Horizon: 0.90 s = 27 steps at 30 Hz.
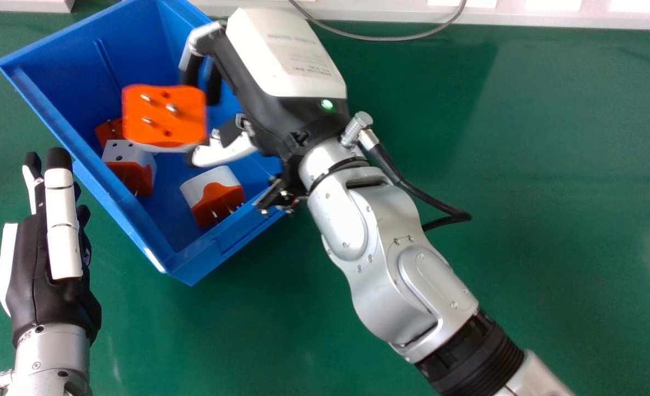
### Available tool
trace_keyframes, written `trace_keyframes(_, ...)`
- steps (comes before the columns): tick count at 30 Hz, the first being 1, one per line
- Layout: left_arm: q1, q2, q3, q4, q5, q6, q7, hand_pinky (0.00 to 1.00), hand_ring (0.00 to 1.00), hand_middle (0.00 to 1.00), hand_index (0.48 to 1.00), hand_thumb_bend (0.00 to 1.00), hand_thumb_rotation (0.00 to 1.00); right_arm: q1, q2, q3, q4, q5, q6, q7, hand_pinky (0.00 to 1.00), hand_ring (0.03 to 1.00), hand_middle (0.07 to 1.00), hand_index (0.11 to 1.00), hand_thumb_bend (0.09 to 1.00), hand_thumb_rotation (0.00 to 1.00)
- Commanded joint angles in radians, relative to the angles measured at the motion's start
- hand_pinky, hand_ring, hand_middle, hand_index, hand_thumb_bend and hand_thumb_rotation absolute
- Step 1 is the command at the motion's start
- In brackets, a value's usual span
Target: Pick all objects and put in blue box
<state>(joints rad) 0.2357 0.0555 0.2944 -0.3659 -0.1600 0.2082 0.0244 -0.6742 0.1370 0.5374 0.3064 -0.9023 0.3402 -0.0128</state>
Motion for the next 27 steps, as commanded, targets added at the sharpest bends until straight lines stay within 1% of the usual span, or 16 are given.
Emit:
trace_keyframes(1,0.005,-0.001,0.008,-0.024,-0.009,-0.012,0.001,1.00,1.00,1.00,1.000,0.60,1.00,-0.135,0.094,0.001,0.054,0.009,0.022,-0.026,0.05,0.114,0.469,0.478,0.520,0.00)
trace_keyframes(4,0.002,-0.003,0.012,-0.020,-0.016,-0.014,0.003,1.00,1.00,1.00,1.000,0.60,1.00,-0.186,0.108,0.003,0.137,0.028,0.031,-0.042,0.05,0.115,0.469,0.479,0.520,0.00)
trace_keyframes(9,0.010,-0.015,0.009,-0.035,-0.022,-0.012,0.010,1.00,1.00,1.00,1.000,0.60,1.00,-0.261,0.120,0.002,0.268,0.078,0.000,-0.084,0.04,0.104,0.470,0.474,0.521,0.00)
trace_keyframes(12,0.016,-0.023,0.004,-0.046,-0.021,-0.011,0.015,1.00,1.00,1.00,1.000,0.60,1.00,-0.309,0.129,0.001,0.334,0.115,-0.015,-0.094,0.04,0.107,0.470,0.474,0.522,0.00)
trace_keyframes(15,0.017,-0.027,0.001,-0.051,-0.020,-0.008,0.017,1.00,1.00,1.00,1.000,0.59,1.00,-0.328,0.133,-0.001,0.360,0.155,-0.025,-0.102,0.05,0.111,0.470,0.479,0.526,0.00)
trace_keyframes(16,0.017,-0.028,0.001,-0.052,-0.020,-0.007,0.017,1.00,1.00,1.00,1.000,0.59,1.00,-0.327,0.130,0.010,0.359,0.153,-0.018,-0.111,0.07,0.128,0.429,0.480,0.519,0.03)
trace_keyframes(17,0.016,-0.029,0.001,-0.051,-0.018,-0.006,0.018,1.00,1.00,1.00,1.000,0.59,1.00,-0.319,0.124,0.026,0.351,0.142,-0.005,-0.127,0.11,0.178,0.392,0.474,0.507,0.20)
trace_keyframes(18,0.015,-0.029,0.001,-0.051,-0.016,-0.006,0.019,1.00,1.00,1.00,1.000,0.59,1.00,-0.313,0.118,0.041,0.347,0.131,0.007,-0.139,0.19,0.268,0.425,0.498,0.533,0.43)
trace_keyframes(19,0.015,-0.029,0.000,-0.051,-0.015,-0.005,0.021,1.00,1.00,1.00,1.000,0.59,1.00,-0.311,0.113,0.054,0.346,0.124,0.017,-0.146,0.30,0.380,0.490,0.566,0.618,0.64)
trace_keyframes(20,0.014,-0.029,-0.001,-0.052,-0.014,-0.003,0.022,1.00,1.00,1.00,1.000,0.60,1.00,-0.310,0.109,0.065,0.347,0.121,0.022,-0.147,0.37,0.441,0.531,0.611,0.688,0.75)
trace_keyframes(21,0.014,-0.030,-0.002,-0.053,-0.014,-0.002,0.024,1.00,1.00,1.00,1.000,0.60,1.00,-0.312,0.105,0.074,0.350,0.121,0.022,-0.145,0.42,0.506,0.593,0.653,0.739,0.82)
trace_keyframes(22,0.015,-0.030,-0.003,-0.056,-0.014,0.000,0.026,1.00,1.00,1.00,1.000,0.60,1.00,-0.314,0.102,0.086,0.356,0.118,0.025,-0.147,0.46,0.561,0.647,0.703,0.770,0.86)
trace_keyframes(25,0.019,-0.029,-0.007,-0.063,-0.010,0.002,0.029,1.00,1.00,1.00,1.000,0.60,1.00,-0.316,0.096,0.113,0.363,0.114,0.024,-0.153,0.46,0.561,0.647,0.703,0.770,0.86)
trace_keyframes(26,0.021,-0.029,-0.009,-0.066,-0.007,0.003,0.030,1.00,1.00,1.00,1.000,0.59,1.00,-0.313,0.093,0.118,0.360,0.117,0.020,-0.156,0.48,0.598,0.699,0.759,0.798,0.91)
trace_keyframes(27,0.022,-0.029,-0.011,-0.068,-0.005,0.004,0.032,1.00,1.00,1.00,1.000,0.59,1.00,-0.311,0.091,0.120,0.355,0.120,0.017,-0.157,0.48,0.598,0.699,0.759,0.798,0.91)
